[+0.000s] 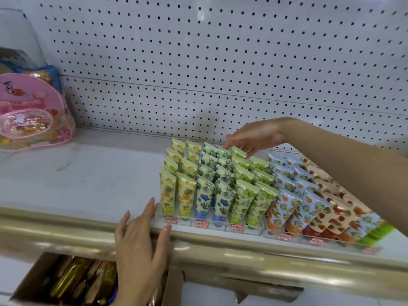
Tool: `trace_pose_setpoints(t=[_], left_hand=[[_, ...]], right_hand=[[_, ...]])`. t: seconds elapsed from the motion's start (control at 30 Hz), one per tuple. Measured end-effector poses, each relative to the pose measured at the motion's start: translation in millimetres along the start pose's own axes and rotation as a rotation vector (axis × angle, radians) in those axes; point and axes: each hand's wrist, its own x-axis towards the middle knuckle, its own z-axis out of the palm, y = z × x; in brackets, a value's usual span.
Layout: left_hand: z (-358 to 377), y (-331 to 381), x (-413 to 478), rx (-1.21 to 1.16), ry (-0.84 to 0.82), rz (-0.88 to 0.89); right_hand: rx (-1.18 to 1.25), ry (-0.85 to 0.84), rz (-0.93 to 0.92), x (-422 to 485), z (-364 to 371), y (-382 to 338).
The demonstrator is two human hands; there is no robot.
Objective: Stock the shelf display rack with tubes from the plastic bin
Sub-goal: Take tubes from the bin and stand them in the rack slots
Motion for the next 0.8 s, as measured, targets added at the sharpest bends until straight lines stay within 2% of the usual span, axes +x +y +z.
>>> trace_pose_setpoints(t=[0.2,0.4,0.8], left_hand=[[-19,15,-4,-0.068,-0.161,-0.148],[-34,28,-1,-0.091,-0.271,-0.172],[-35,22,-2,-0.197,-0.310,-0.282]], right_hand=[[-0.017,-0.003,-0.013,-13,-2,0],[-0.003,0.034,-0.040,-21,0,5],[0.010,0.129,-0.079,-38,-3,17]])
